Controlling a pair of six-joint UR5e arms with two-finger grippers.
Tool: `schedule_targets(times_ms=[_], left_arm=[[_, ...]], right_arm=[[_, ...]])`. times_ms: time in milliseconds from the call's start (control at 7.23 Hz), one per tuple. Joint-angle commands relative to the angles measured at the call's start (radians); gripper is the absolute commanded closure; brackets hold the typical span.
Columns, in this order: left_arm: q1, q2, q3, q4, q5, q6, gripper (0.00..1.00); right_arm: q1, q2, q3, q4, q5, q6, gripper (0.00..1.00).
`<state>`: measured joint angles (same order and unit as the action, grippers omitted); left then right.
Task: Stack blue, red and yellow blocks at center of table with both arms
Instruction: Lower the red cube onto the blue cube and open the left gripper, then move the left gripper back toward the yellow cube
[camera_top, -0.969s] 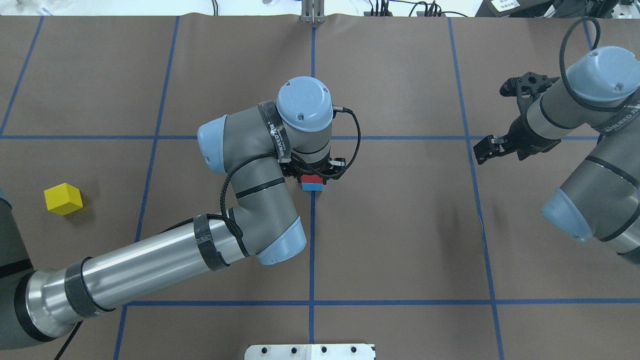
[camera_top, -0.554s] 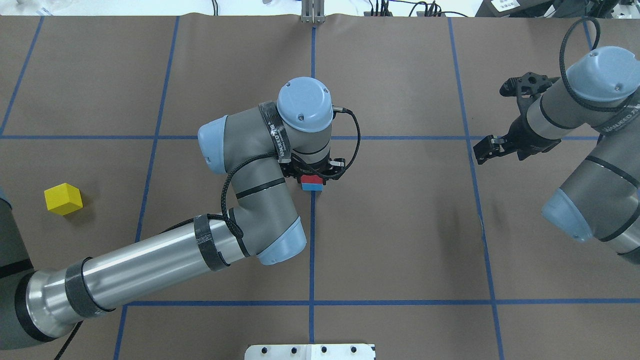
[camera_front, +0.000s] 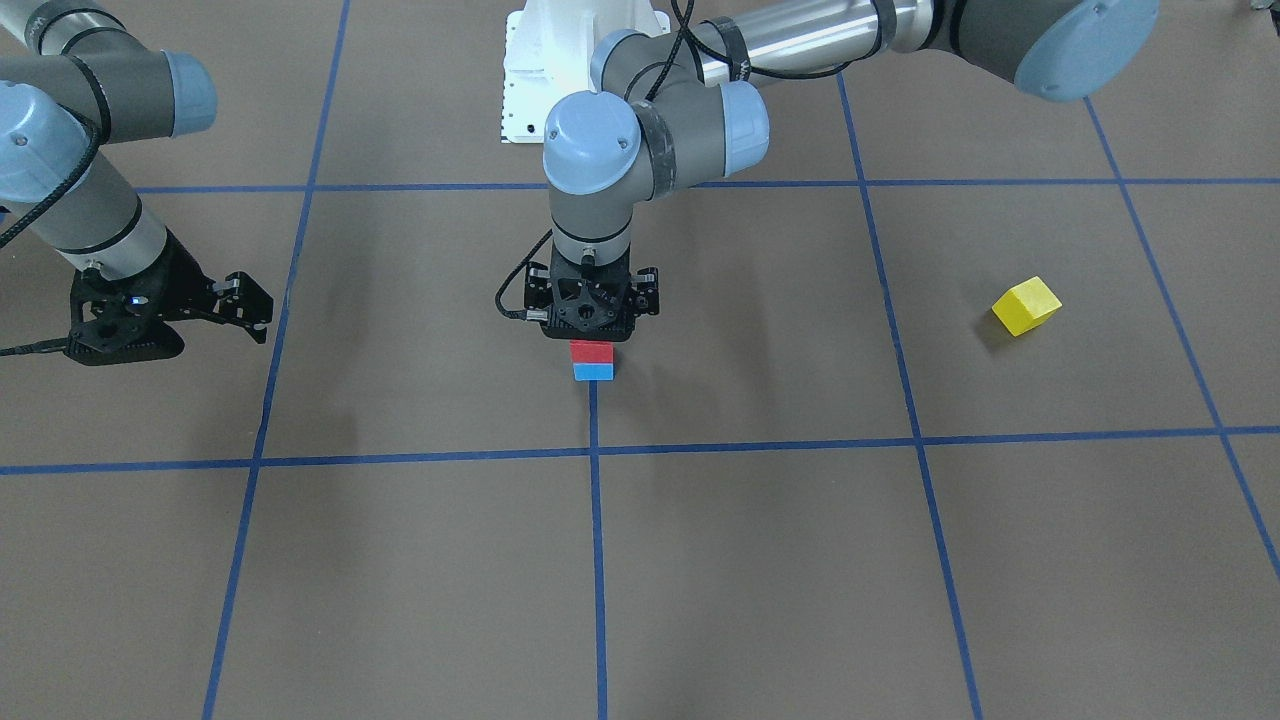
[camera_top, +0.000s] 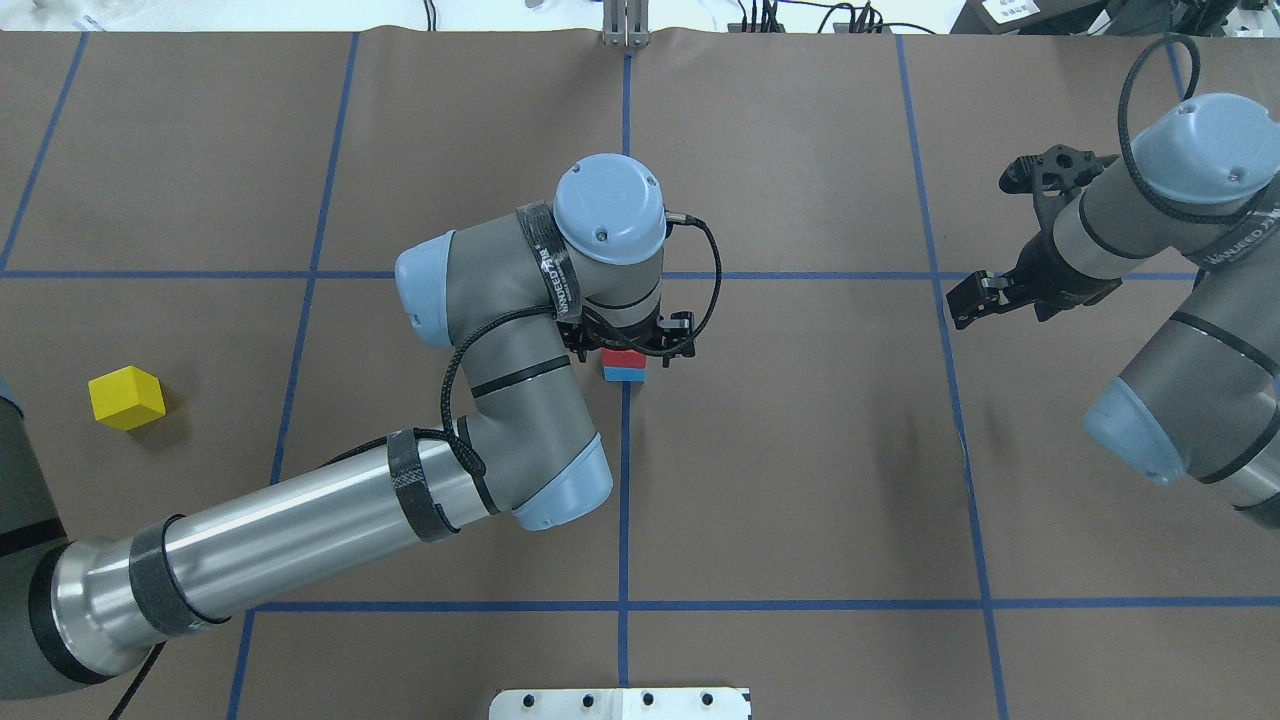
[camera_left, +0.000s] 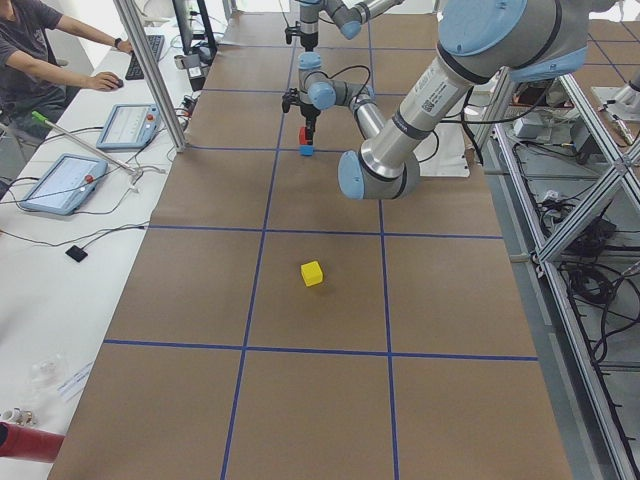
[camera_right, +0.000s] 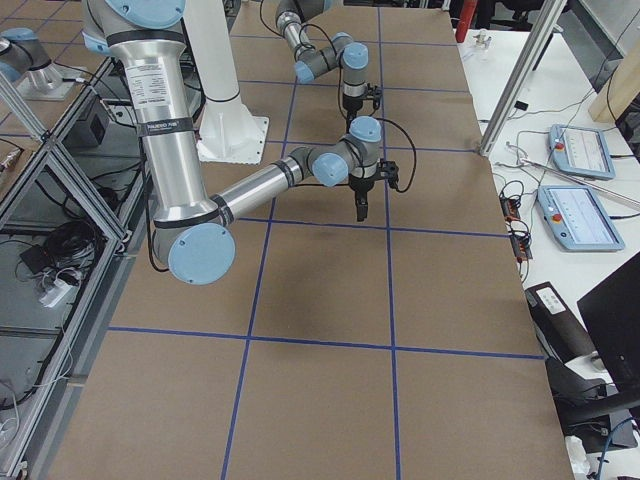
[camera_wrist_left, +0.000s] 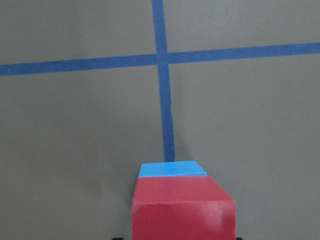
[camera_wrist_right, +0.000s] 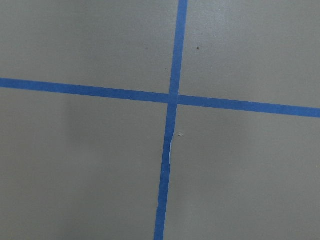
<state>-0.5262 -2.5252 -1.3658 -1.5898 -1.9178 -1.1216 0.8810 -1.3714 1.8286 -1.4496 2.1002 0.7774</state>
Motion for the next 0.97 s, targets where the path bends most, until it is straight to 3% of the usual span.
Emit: schedule_targets(times_ms=[0, 138, 415, 554, 692, 830], left_arm=[[-0.021, 0.023, -0.104, 0.033, -0.003, -0.001, 0.00], [-0.069, 0.063, -0.248, 0.160, -0.007, 0.023, 0.00], [-0.144, 0.319, -0.543, 0.238, -0.012, 0.248, 0.00], [-0.191, 0.482, -0.640, 0.219, -0.020, 0.351, 0.00], [-0.277, 0.632, -0.657, 0.129, -0.102, 0.432, 0.00], [-0.344, 0.825, -0.650, -0.044, -0.160, 0.501, 0.00]], right_arm=[[-0.001, 0.000, 0.000, 0.000, -0.002, -0.001, 0.00], [0.001, 0.000, 0.000, 0.000, -0.003, -0.001, 0.00], [0.001, 0.000, -0.018, 0.002, -0.002, 0.000, 0.00], [0.000, 0.001, -0.020, 0.002, -0.002, 0.011, 0.00], [-0.001, 0.003, -0.020, 0.002, -0.002, 0.013, 0.00], [-0.001, 0.002, -0.025, 0.002, -0.003, 0.014, 0.00]])
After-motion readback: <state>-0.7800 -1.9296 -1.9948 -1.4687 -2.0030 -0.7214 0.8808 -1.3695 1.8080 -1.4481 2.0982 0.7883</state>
